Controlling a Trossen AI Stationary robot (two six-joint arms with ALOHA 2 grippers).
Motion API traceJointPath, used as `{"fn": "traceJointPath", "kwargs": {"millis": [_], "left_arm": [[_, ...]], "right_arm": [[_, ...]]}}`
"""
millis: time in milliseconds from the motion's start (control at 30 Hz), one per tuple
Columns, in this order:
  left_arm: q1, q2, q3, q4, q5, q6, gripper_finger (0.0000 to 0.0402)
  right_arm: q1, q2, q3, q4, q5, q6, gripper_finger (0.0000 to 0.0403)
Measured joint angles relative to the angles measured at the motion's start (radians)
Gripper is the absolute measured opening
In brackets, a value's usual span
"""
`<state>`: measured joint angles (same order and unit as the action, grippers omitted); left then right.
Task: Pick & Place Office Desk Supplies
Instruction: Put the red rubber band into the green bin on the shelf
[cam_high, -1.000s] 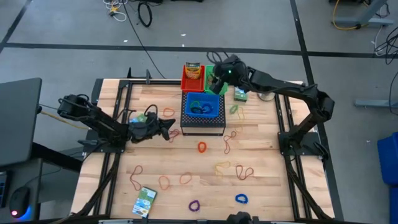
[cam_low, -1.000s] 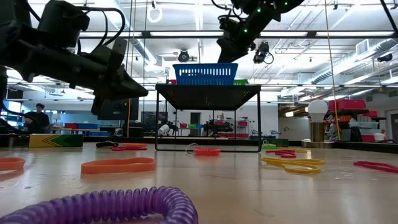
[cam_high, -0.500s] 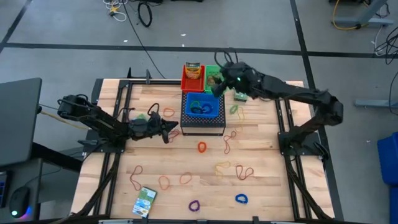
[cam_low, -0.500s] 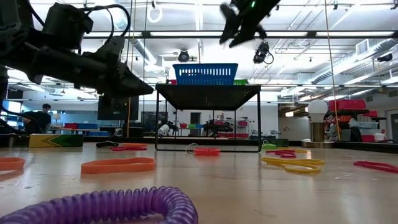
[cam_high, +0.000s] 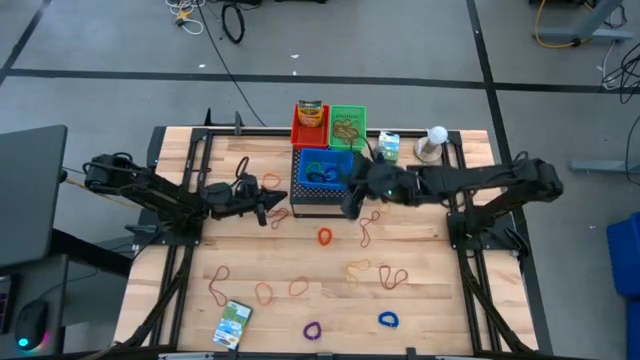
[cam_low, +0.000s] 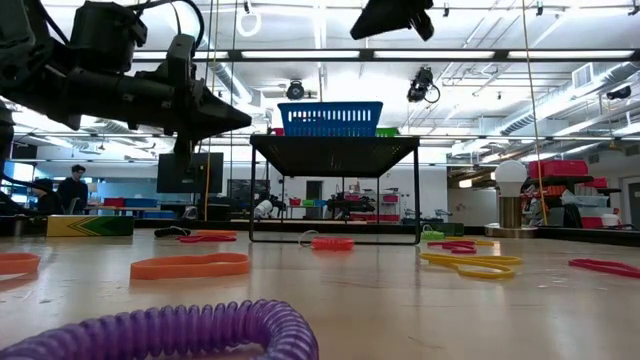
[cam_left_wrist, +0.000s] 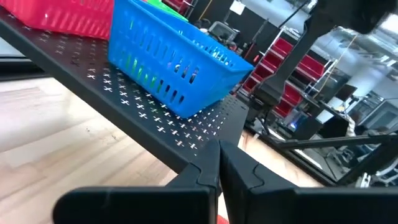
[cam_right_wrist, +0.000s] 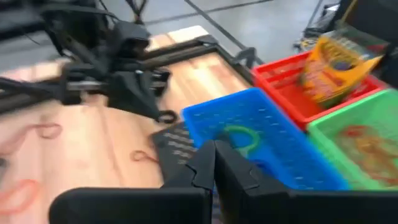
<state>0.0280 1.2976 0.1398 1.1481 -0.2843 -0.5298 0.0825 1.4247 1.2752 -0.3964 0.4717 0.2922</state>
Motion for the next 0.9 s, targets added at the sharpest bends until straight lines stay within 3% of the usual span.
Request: {"fn": "traceJointPath", "kwargs": {"millis": [233, 533, 700, 800, 900], "left_arm": [[-0.002, 0.0, 0.0, -0.052, -0.009, -0.005, 0.0008], [-0.042, 0.0, 0.021, -0.113, 0.032, -0.017, 0.0008], [-0.048, 0.0, 0.103, -0.098, 0.206, -0.085, 0.0013], [-0.048, 0.0, 0.173, -0.099, 0.204, -0.09, 0.0018], [-0.037, 0.017, 0.256, -0.106, 0.195, -0.061, 0.002]], "right_arm": [[0.06, -0.013, -0.179, 0.168, -0.053, 0.121, 0.0008], [0.028, -0.024, -0.252, 0.163, -0.177, 0.144, 0.0004], [-0.004, -0.045, -0.252, 0.145, -0.187, 0.102, 0.0013], [-0.032, -0.063, -0.252, 0.123, -0.195, 0.058, 0.0012], [-0.067, -0.088, -0.252, 0.122, -0.269, -0.004, 0.0004]]}}
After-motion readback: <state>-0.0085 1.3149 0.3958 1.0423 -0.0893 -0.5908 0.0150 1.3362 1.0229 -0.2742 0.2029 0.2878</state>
